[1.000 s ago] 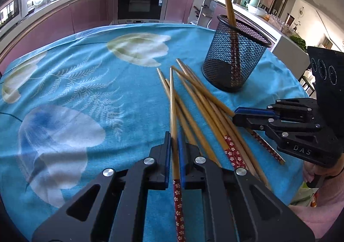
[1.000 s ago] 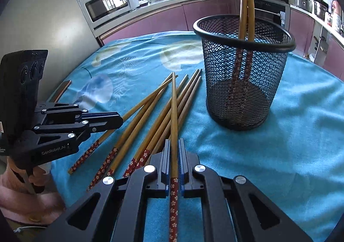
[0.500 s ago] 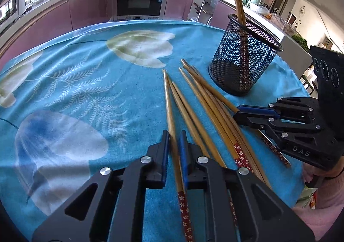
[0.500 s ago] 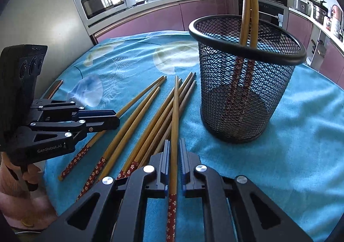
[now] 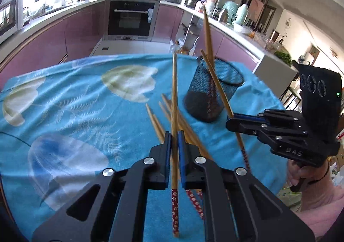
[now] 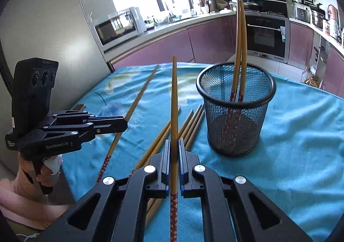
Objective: Organize utensils
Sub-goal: 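Raise the right gripper's chopstick upright toward the cup while the left raises its own, then lower the right gripper's chopstick into the cup and open while the left releases its own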
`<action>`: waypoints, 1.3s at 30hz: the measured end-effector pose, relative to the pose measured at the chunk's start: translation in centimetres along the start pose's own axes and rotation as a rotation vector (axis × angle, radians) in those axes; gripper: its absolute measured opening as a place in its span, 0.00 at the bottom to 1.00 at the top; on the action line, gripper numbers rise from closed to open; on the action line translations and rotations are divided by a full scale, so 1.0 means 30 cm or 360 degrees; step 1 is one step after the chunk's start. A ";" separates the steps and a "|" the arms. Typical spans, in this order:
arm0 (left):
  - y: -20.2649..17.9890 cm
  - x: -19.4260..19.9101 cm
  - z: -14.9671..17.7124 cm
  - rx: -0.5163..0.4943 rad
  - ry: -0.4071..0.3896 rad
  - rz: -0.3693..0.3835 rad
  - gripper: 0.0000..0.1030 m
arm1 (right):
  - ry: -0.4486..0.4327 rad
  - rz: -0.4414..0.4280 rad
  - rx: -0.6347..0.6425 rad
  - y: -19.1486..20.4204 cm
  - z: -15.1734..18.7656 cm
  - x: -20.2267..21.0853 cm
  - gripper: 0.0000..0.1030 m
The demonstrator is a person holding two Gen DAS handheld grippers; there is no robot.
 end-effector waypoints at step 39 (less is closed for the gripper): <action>-0.115 0.164 -0.494 -0.0120 -0.0399 0.0155 0.07 | -0.0609 0.0052 -0.0097 -0.129 -0.397 0.209 0.06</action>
Point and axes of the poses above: each gripper's, at about its wrist camera, not at the fingertips, and x roughly against the way its jaws point, y to its left, z to its underside, the point moved 2 cm from there along -x, roughly the way its jaws point, and after that the axes turned 8 degrees about -x, right-handed, at the moved point
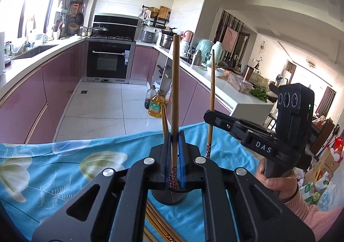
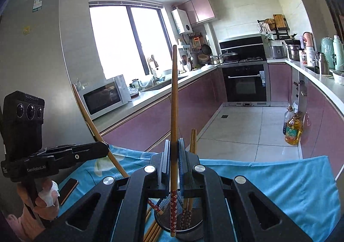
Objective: Organize utensils
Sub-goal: 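Lower the right gripper's chopstick into the cup and open while the left releases its own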
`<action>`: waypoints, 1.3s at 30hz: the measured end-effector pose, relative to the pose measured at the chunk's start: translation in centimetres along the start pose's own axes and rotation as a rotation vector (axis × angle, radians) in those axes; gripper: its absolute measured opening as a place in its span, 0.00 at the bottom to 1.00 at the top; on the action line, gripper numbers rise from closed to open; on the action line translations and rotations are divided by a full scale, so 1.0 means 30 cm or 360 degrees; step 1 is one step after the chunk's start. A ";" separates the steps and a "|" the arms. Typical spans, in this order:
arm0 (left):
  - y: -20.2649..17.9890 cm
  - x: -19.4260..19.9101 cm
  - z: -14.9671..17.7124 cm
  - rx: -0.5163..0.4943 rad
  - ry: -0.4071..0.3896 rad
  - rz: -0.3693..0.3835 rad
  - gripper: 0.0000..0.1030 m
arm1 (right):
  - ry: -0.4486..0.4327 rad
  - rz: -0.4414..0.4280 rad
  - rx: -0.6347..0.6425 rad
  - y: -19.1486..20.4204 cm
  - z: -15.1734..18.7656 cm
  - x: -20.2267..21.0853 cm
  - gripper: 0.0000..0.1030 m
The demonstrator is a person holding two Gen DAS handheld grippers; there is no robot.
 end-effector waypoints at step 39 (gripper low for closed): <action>0.046 -0.379 0.154 -0.0029 0.0422 -0.0025 0.10 | 0.0378 0.0177 -0.0045 -0.070 0.161 -0.184 0.14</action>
Point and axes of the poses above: each gripper's, at about its wrist camera, not at the fingertips, and x roughly against the way its jaws point, y to its left, z to its underside, the point moved 2 cm from there along -x, roughly the way its jaws point, and after that the axes turned 8 degrees about -x, right-handed, at the moved point
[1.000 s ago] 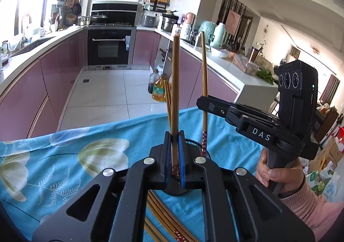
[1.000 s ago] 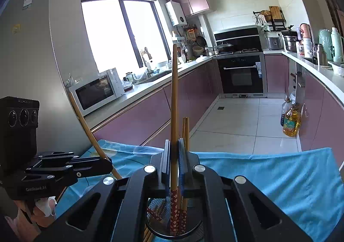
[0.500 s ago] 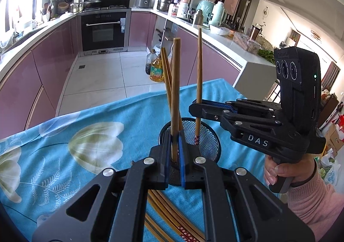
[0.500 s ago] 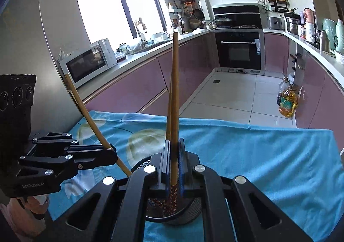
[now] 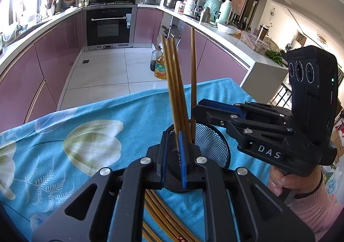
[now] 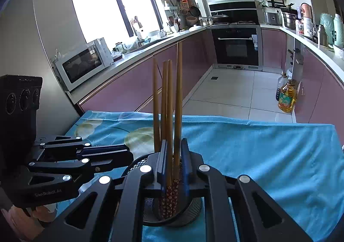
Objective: Organize utensils
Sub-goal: 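Lower the right gripper's chopstick into the cup and open while the left releases its own, then withdraw both grippers from the mesh cup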
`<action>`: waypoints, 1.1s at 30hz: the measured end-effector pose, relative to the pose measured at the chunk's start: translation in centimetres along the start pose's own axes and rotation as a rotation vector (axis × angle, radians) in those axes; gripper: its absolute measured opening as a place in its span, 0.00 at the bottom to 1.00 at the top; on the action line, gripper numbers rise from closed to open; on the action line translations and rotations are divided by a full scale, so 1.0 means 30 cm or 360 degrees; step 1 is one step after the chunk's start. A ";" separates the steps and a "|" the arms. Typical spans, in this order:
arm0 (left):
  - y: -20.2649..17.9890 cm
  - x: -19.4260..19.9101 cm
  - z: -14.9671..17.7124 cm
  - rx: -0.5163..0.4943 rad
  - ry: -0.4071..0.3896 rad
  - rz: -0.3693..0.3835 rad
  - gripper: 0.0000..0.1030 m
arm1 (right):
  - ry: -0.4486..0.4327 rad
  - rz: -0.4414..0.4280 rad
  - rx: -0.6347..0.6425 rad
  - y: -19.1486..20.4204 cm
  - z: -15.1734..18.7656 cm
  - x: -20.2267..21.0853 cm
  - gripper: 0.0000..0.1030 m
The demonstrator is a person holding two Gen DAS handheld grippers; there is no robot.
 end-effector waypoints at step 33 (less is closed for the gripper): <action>0.054 0.172 0.546 0.0147 0.0100 -0.0411 0.64 | 0.0311 -0.0103 0.0130 0.133 0.421 0.016 0.58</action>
Point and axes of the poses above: each gripper's, at about its wrist camera, not at the fingertips, and x roughly against the way its jaws point, y to its left, z to its underside, the point moved 2 cm from there along -x, roughly the way its jaws point, and after that the axes turned 8 degrees about -x, right-handed, at the moved point
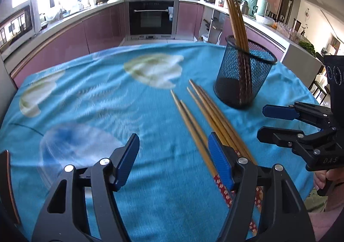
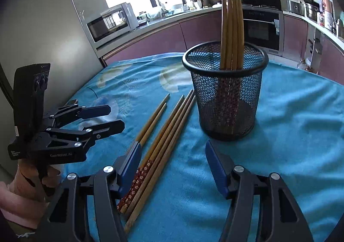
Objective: Organize utensils
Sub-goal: 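Withdraw both grippers from the mesh cup, then position both open grippers above the remaining chopsticks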
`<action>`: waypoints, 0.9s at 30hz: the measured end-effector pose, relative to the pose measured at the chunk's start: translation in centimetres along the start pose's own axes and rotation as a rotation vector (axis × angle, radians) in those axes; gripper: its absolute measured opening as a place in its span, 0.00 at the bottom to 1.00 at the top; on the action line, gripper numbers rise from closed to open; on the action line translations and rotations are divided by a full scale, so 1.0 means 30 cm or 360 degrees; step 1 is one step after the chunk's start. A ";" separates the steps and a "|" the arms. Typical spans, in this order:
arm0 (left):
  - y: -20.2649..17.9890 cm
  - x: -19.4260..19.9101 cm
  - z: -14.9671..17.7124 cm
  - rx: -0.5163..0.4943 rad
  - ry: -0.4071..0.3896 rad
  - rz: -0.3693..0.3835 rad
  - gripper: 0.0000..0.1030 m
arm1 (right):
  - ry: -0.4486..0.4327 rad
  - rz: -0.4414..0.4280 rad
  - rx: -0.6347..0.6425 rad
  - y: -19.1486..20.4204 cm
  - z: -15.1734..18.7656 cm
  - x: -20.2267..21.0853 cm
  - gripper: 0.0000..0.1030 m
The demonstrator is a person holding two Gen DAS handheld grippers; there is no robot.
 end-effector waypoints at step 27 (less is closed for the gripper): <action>-0.058 -0.061 0.042 -0.0021 0.0108 0.0017 0.63 | 0.0086 0.0130 0.0053 0.034 0.034 -0.074 0.43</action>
Point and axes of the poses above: each gripper's, at about its wrist camera, not at the fingertips, and x roughly against the way its jaws point, y to its left, z to its underside, the point moved 2 cm from there along -x, roughly the way its jaws point, and after that the axes turned 8 degrees about -x, right-handed, at the moved point
